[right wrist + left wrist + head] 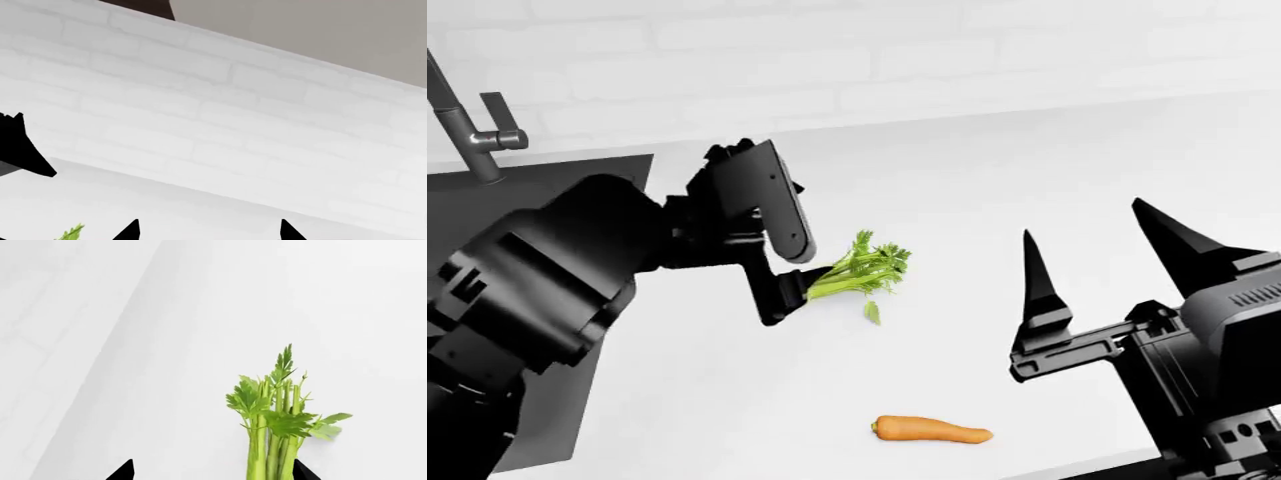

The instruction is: Pick the celery, carrot from the counter and place them in the cabinet. Then close the cabinet.

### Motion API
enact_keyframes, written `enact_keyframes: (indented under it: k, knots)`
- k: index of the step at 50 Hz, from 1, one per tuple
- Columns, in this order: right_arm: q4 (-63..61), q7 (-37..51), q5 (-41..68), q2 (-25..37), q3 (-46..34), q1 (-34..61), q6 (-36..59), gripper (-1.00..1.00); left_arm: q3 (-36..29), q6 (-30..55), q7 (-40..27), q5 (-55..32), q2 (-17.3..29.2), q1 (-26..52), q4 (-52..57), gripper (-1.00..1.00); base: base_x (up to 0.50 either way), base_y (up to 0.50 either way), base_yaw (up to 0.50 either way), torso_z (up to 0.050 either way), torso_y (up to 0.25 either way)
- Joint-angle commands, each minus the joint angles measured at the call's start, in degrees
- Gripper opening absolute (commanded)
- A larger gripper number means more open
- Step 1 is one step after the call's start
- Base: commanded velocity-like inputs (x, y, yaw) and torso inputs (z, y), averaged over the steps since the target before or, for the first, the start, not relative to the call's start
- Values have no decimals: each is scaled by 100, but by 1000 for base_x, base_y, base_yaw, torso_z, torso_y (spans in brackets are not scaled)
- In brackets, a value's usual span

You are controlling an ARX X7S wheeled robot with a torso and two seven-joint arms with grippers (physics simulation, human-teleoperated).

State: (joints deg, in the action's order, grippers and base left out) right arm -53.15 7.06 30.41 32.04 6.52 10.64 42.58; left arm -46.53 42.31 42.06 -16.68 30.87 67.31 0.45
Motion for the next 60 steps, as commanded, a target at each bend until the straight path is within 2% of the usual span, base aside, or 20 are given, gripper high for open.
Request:
enact_keyframes:
  k: [1, 11, 22, 29, 60]
  knots:
    - [53, 37, 1, 3, -12, 5, -63, 100, -659, -503, 835, 243, -142, 321, -907, 100, 0, 0, 0, 0, 0]
    - [84, 86, -19, 9, -96, 62, -44, 100, -573, -542, 1373, -184, -208, 321, -1240, 100, 0, 0, 0, 0, 0]
    - [70, 133, 16, 36, -136, 111, -2, 100, -617, -378, 1366, -198, -326, 291, -1800, 100, 0, 0, 0, 0, 0]
    - [85, 161, 4, 35, -222, 165, 11, 100, -623, -507, 1405, -209, -321, 225, -1929, 100, 0, 0, 0, 0, 0]
    - [145, 228, 2, 73, -344, 204, -24, 100, -783, -987, 1682, -108, -866, 311, -3615, 100, 0, 0, 0, 0, 0]
